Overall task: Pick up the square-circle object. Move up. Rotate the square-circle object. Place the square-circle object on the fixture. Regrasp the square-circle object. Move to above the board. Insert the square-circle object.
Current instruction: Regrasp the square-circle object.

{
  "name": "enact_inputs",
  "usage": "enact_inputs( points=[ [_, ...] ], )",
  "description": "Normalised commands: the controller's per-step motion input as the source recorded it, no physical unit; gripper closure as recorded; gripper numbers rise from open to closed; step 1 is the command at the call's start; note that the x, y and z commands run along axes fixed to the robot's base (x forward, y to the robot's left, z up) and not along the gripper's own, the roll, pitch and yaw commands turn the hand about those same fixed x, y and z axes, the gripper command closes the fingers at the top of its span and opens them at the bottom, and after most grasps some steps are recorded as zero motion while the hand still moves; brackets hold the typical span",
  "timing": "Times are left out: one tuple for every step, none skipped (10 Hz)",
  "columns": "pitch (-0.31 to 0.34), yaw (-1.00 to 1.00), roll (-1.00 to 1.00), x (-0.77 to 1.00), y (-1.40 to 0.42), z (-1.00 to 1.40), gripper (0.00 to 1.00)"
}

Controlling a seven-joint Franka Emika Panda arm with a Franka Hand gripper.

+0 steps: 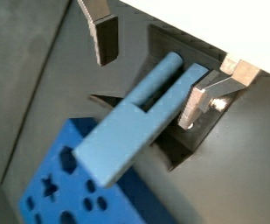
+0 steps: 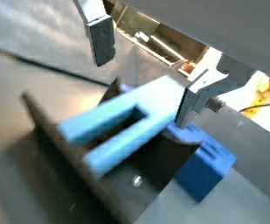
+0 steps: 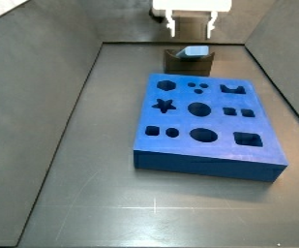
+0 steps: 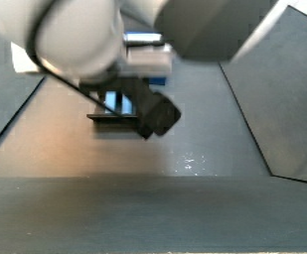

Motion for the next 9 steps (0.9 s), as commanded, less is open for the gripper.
enact_inputs(
  points=[
    [0.05,0.0,0.04,-0.03,0.0,0.75,0.0],
    [0.061,-0.01,0.04,-0.03,0.01,0.5,0.0],
    [0.065,-0.01,0.04,-0.02,0.01,0.31,0.0],
    [0.01,-0.05,0.01,-1.0,0.0,0.0,0.0],
    [-0.008,-0.05,0.0,-1.0,0.0,-0.02,0.0],
    [-0.052,-0.06,0.01,-1.0,0.0,0.01,0.0],
    [-0.07,-0.05,0.02,-1.0,0.0,0.02,0.0],
    [-0.088,-0.04,0.02,-1.0,0.0,0.01,0.0],
    [-0.113,-0.02,0.03,-1.0,-0.01,0.02,0.0]
  ],
)
